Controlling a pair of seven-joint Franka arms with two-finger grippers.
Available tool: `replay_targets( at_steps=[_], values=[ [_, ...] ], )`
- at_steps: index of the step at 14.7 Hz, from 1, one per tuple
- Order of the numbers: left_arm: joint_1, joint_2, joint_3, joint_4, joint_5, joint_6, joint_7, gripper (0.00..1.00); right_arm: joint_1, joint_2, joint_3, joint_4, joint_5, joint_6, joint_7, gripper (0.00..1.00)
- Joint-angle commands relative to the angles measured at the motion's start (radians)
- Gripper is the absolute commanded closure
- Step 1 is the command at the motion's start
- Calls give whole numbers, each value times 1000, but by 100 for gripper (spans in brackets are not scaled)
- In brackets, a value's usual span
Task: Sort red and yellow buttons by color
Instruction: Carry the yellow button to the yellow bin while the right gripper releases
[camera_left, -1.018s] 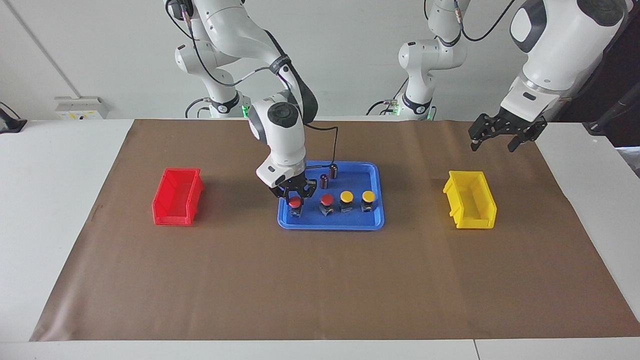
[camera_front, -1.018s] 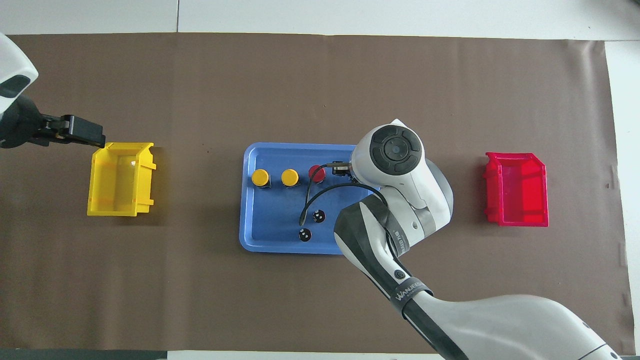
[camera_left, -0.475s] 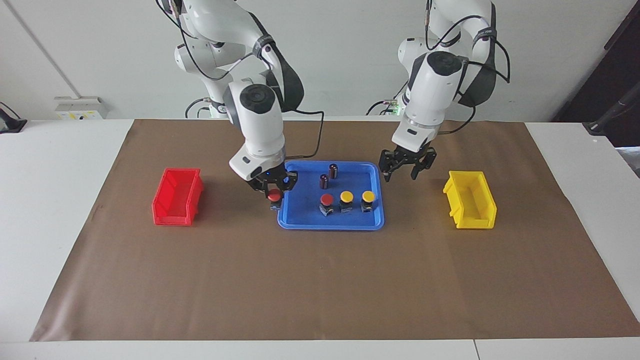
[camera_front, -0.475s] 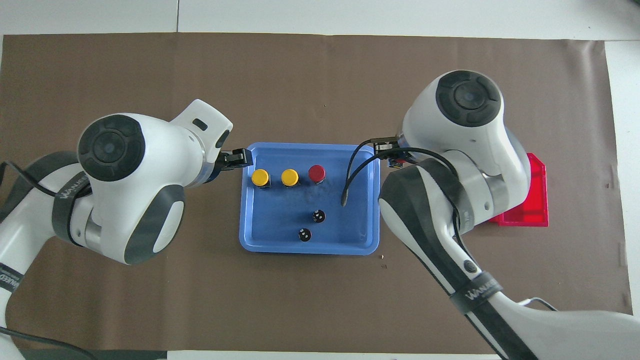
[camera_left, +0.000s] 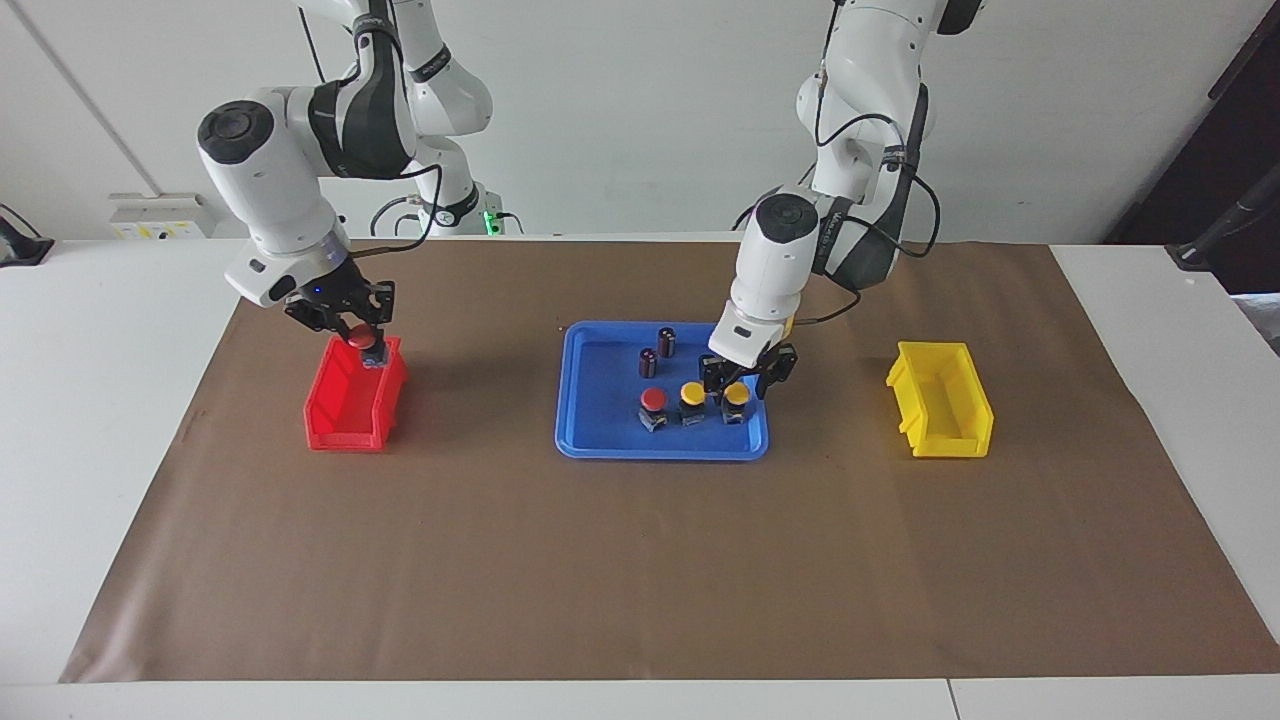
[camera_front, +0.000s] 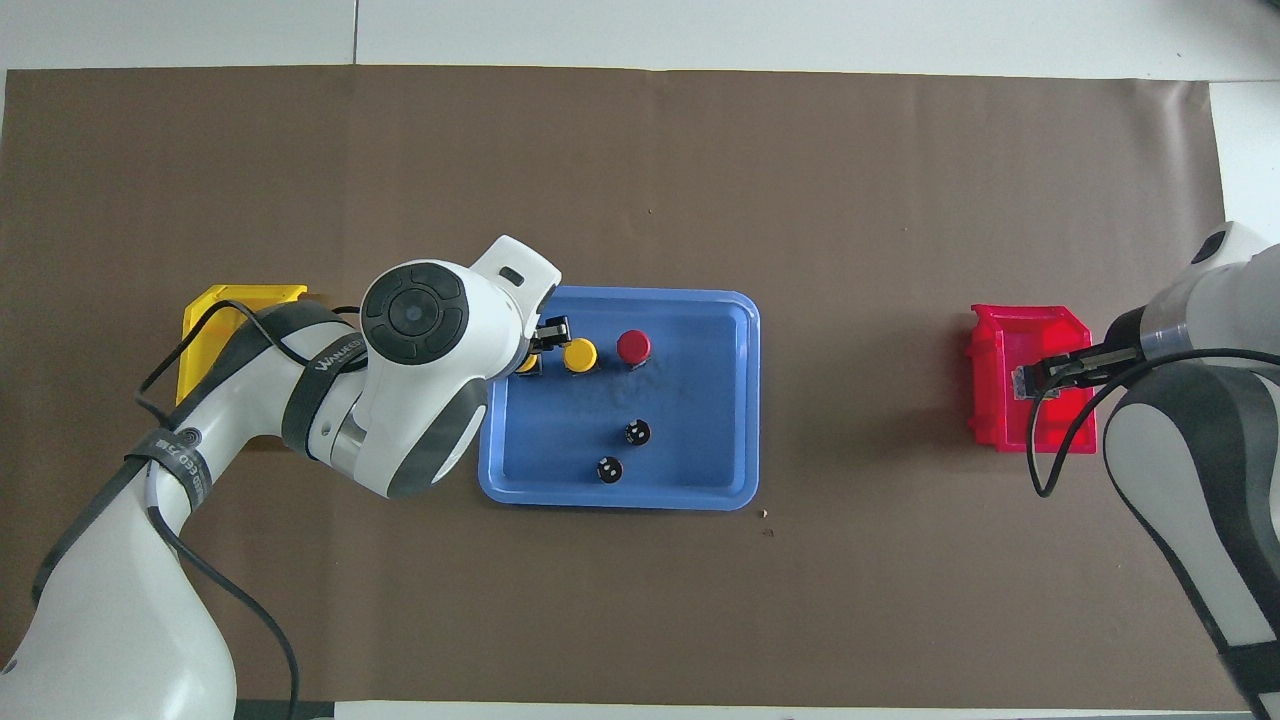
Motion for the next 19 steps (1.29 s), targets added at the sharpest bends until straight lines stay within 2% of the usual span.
replay_targets(
  at_steps=[1, 4, 8, 10, 11, 15, 16, 17, 18, 19],
  values=[
    [-9, 6, 10, 6, 29, 18, -47, 96, -46, -42, 15, -86, 15, 76, -67, 84],
    [-5, 3, 10, 77, 26, -63, -67, 98, -49, -54, 14, -146, 15, 133, -68, 84],
    [36, -11, 19, 293, 18, -357, -25, 98, -80, -38, 14, -228, 15, 265, -122, 84],
    [111, -29, 21, 347, 15, -492, 171, 98, -98, -18, 14, -252, 15, 320, -133, 84],
    [169, -52, 21, 339, 6, -526, 271, 98, -98, -2, 14, -253, 15, 332, -128, 84],
    [415, -108, 22, 273, -19, -542, 662, 98, -92, -7, 14, -290, 15, 380, -113, 84],
    [464, -126, 22, 231, -19, -523, 727, 98, -91, -8, 14, -296, 15, 385, -113, 78],
    [498, -150, 22, 168, -19, -472, 755, 98, -89, -8, 14, -295, 15, 382, -114, 62],
    [513, -184, 22, 93, -19, -404, 763, 98, -91, -7, 14, -290, 15, 378, -114, 53],
    [529, -204, 24, 27, -19, -335, 772, 99, -89, -1, 14, -273, 15, 371, -116, 32]
  ],
)
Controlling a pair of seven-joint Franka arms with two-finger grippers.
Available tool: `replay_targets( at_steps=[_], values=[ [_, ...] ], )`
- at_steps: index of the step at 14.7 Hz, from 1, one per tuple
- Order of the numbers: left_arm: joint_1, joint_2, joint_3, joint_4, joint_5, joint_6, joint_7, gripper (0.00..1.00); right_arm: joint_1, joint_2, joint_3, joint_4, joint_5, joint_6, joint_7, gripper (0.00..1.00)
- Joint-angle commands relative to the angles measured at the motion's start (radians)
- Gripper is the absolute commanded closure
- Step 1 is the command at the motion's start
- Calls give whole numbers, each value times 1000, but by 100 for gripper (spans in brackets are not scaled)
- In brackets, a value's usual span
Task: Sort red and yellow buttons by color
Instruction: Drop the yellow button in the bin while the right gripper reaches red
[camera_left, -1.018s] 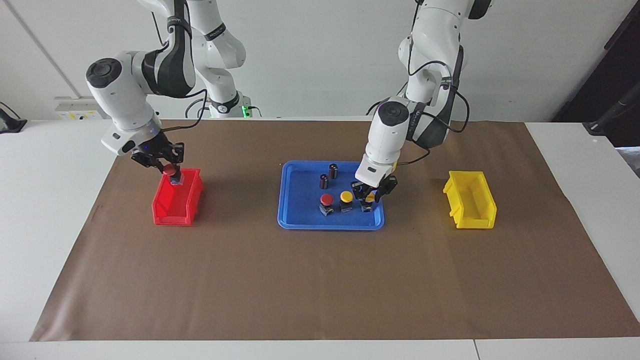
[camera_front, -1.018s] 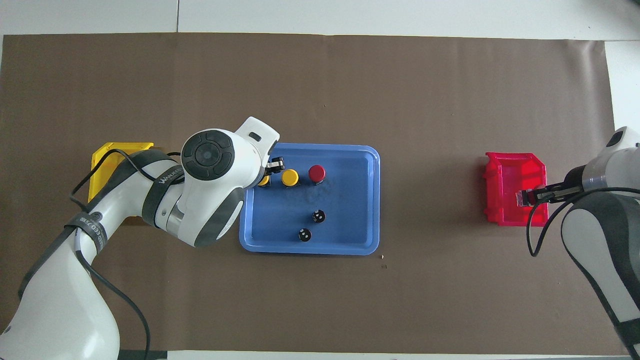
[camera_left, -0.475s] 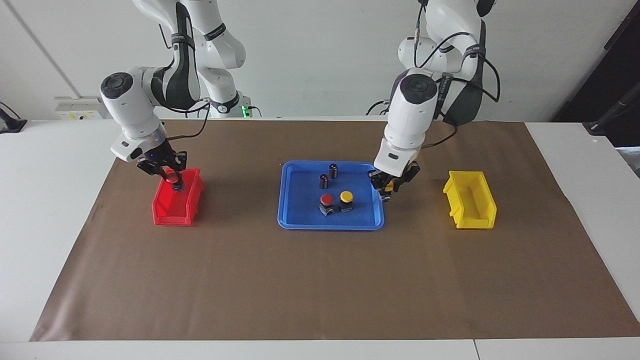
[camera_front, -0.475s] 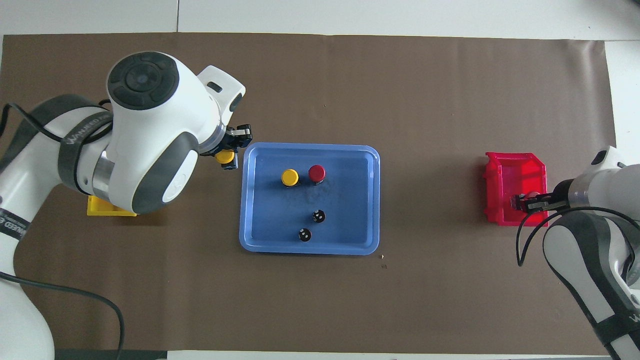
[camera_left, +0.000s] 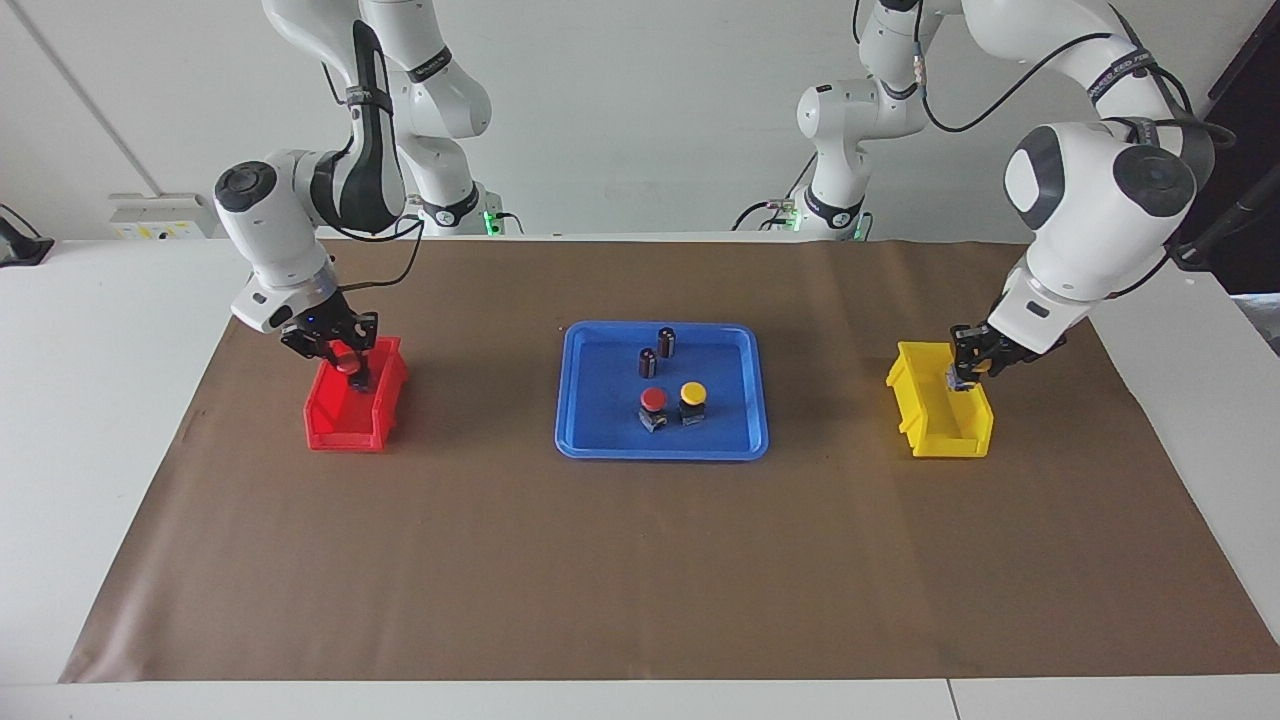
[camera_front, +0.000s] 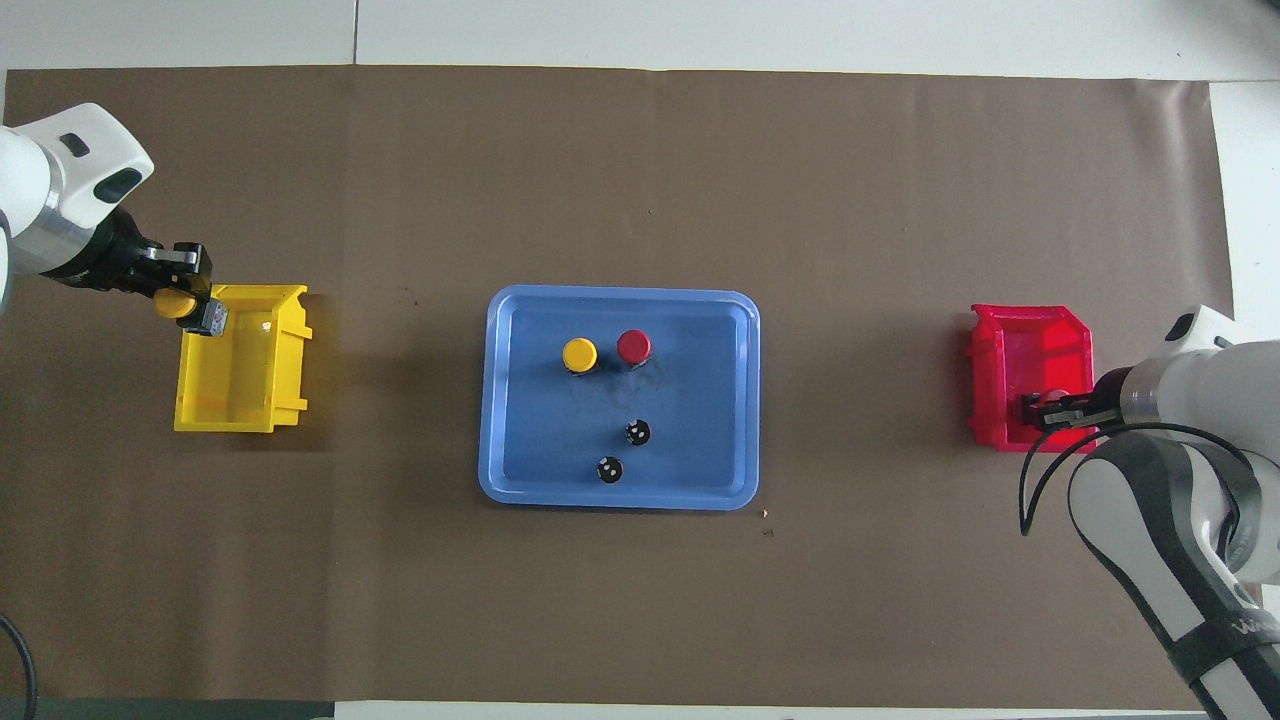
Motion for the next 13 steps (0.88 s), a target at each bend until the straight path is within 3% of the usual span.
replay_targets(
  at_steps=[1, 4, 7, 9, 11, 13],
  values=[
    [32, -103, -10, -223, -14, 163, 42, 98, -11, -1, 7, 44, 13, -26, -20, 24],
    [32, -118, -10, -288, -14, 208, 42, 98, 7, 51, 16, 277, 13, -284, -7, 21],
    [23, -126, -10, -355, -14, 243, 39, 98, 171, 122, 18, 507, 18, -449, 202, 11],
    [20, -120, -12, -413, -14, 327, 37, 98, 365, 197, 18, 655, 21, -456, 464, 3],
    [20, -112, -12, -438, -14, 375, 39, 98, 493, 306, 18, 797, 21, -456, 700, 3],
    [15, -107, -12, -455, -14, 389, 39, 98, 584, 372, 18, 855, 19, -410, 840, 3]
  ],
)
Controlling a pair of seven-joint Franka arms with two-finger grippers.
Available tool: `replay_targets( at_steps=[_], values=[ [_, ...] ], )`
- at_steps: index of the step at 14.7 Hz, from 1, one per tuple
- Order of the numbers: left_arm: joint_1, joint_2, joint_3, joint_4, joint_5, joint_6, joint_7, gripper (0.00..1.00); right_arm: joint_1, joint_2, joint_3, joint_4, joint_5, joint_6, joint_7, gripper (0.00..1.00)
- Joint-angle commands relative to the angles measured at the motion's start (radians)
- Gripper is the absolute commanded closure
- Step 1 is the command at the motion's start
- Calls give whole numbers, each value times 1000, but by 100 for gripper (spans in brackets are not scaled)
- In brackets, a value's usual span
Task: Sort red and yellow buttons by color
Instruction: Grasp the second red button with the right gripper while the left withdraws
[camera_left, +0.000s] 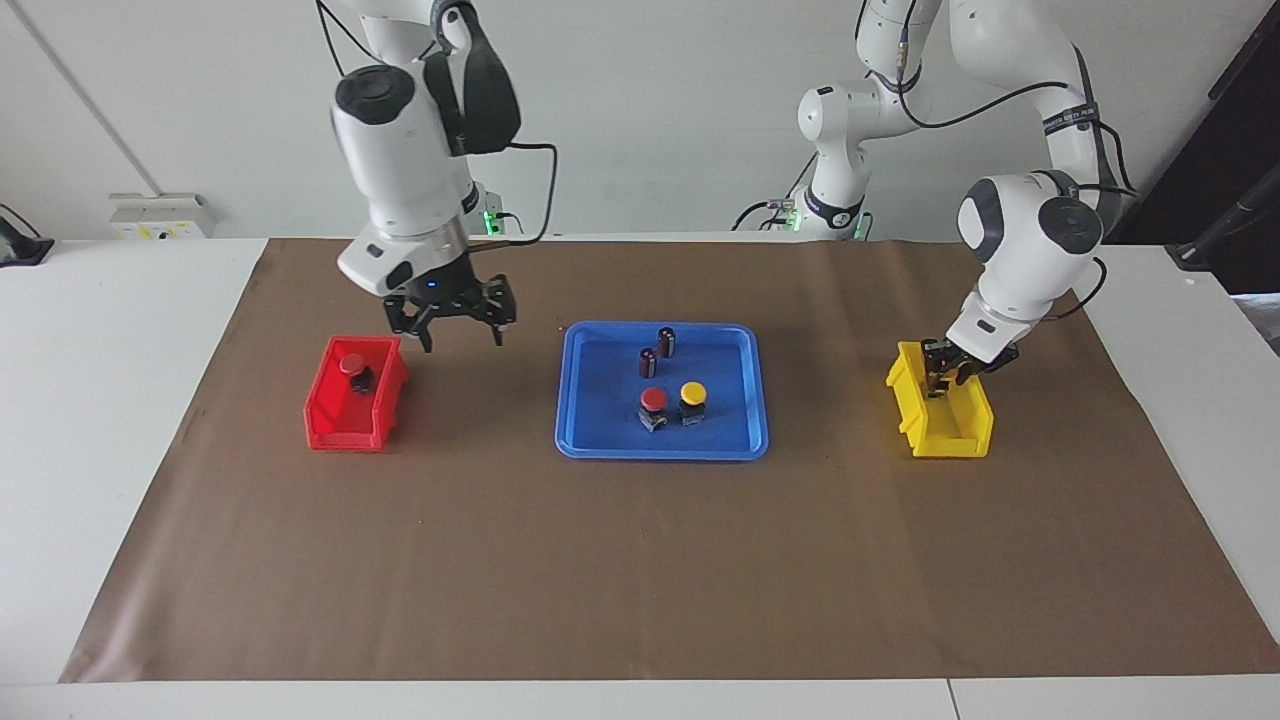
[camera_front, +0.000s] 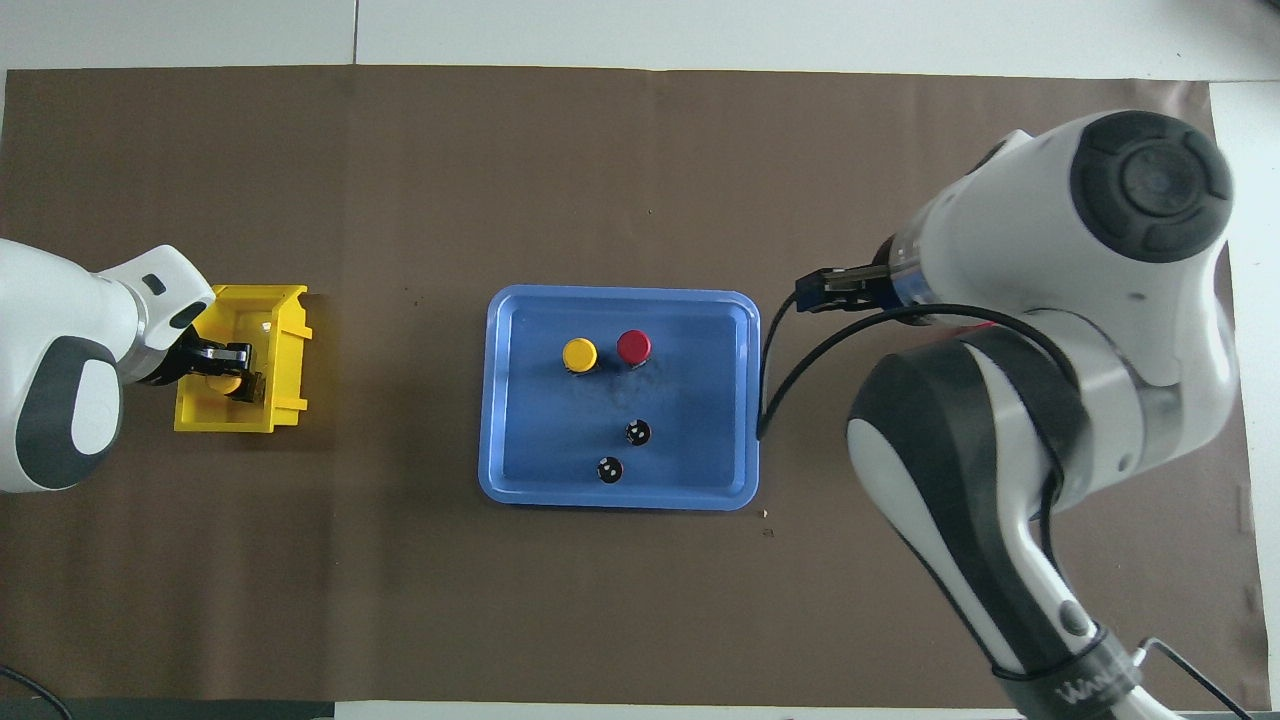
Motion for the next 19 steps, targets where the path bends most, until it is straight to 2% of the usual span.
replay_targets(
  at_steps=[1, 2, 3, 6, 9, 12, 13, 14, 15, 16, 19],
  values=[
    [-4, -22, 2, -44, -14, 40, 24, 86, 90, 134, -9, 121, 5, 28, 144, 3],
    [-4, -22, 2, -43, -14, 42, 26, 72, 122, 152, -9, 121, -10, 45, 172, 3],
    [-5, -22, 2, -43, -14, 43, 24, 71, 154, 180, -11, 122, -16, 66, 201, 4],
    [-5, -22, 2, -40, -14, 42, 22, 55, 174, 203, -9, 79, -20, 161, 241, 11],
    [-5, -14, 2, -27, -14, 38, 22, 52, 201, 238, -9, 68, -21, 197, 243, 18],
    [-4, 1, 2, 21, -14, 19, 22, 48, 198, 266, -9, 41, -55, 252, 241, 19],
    [-4, 3, 3, 54, -14, -15, 22, 44, 201, 266, -9, 26, -55, 270, 243, 20],
    [-4, 7, 2, 99, -14, -59, 24, 34, 204, 265, -9, 13, -55, 280, 244, 20],
    [-4, 14, 2, 179, -12, -136, 26, 10, 213, 265, -9, -7, -55, 304, 250, 20],
    [-5, 18, 2, 236, -14, -190, 24, 0, 217, 266, -9, -22, -55, 324, 257, 20],
    [-5, 4, -7, 405, -17, -370, 26, 0, 225, 266, -9, -40, -55, 335, 257, 21]
  ],
)
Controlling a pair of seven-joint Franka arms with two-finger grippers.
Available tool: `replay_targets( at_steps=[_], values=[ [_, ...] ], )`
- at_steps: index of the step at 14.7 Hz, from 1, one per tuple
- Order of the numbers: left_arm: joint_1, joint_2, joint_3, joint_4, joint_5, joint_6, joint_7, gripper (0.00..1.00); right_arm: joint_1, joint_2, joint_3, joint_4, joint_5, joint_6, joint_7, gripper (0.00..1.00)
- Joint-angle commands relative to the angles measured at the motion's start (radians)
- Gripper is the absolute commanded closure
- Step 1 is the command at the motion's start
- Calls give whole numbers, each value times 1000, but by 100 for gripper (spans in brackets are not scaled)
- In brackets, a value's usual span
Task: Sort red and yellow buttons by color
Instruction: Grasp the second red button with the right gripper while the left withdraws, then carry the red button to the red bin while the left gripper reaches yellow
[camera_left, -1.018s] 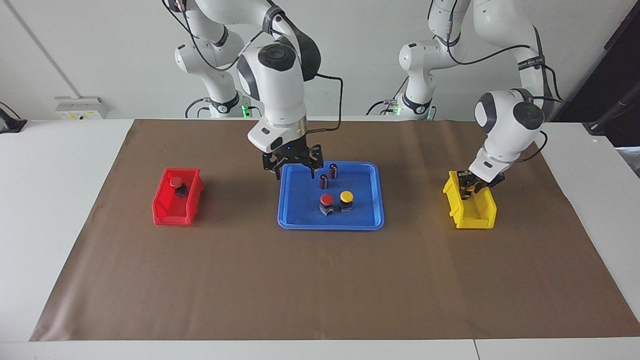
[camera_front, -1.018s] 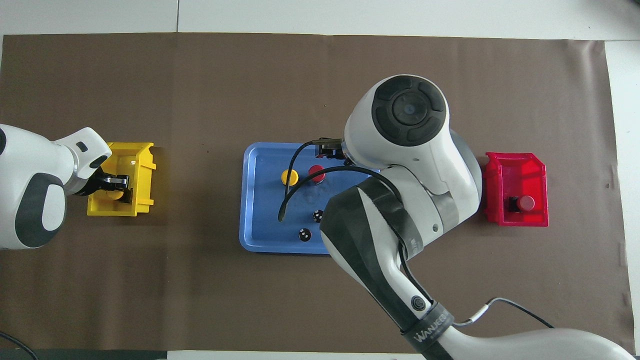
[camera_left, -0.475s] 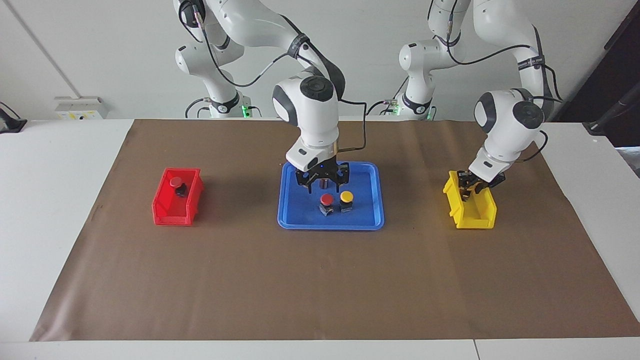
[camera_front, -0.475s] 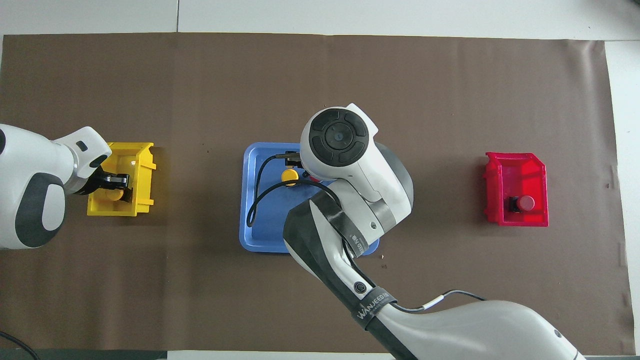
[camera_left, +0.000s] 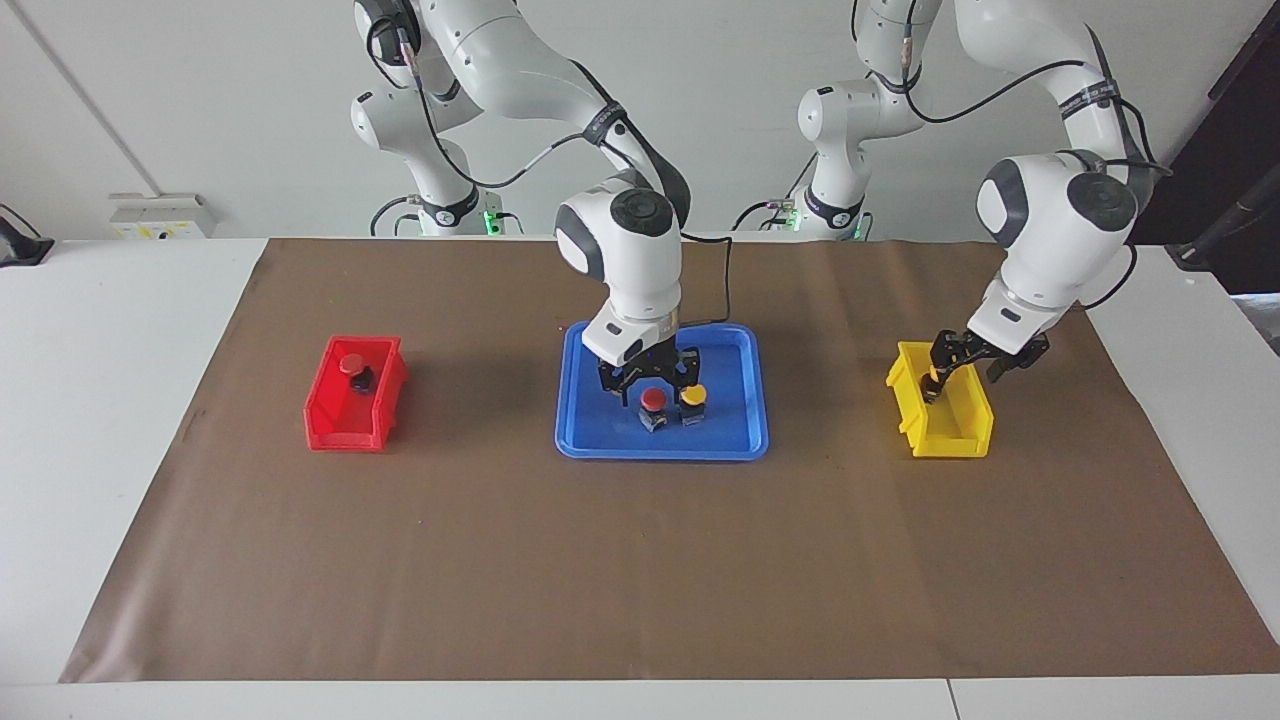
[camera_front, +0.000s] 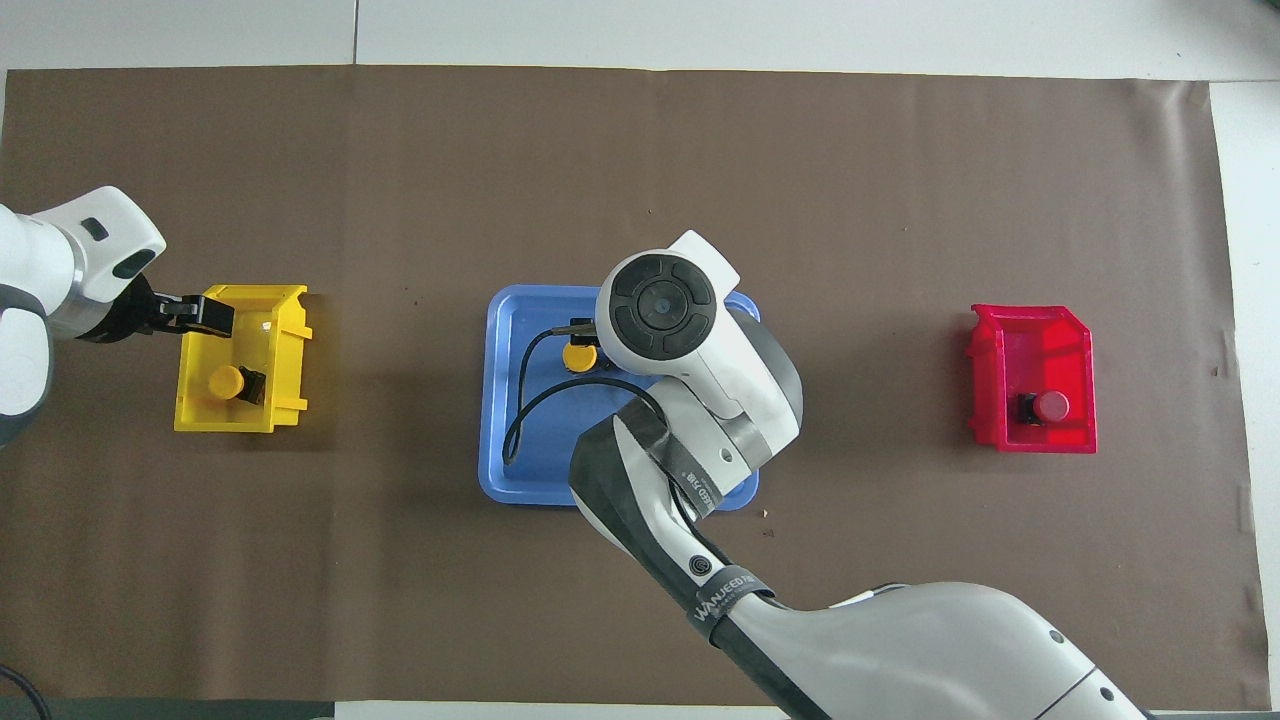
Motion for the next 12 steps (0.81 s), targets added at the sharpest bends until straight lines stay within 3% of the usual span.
replay_targets(
  at_steps=[1, 4, 8, 12],
  values=[
    [-3, 7, -8, 200, -26, -215, 17, 0, 5, -16, -3, -35, -19, 30, 29, 23],
    [-48, 5, -8, 360, -35, -409, 16, 0, 7, -20, -3, -61, -20, 48, 29, 36],
    [-54, -37, -8, 403, -63, -480, 13, 0, -5, -19, -3, -52, -20, 41, 18, 80],
    [-57, -54, -8, 392, -107, -482, 7, 0, -65, -35, -11, 76, -36, -120, -35, 83]
  ],
)
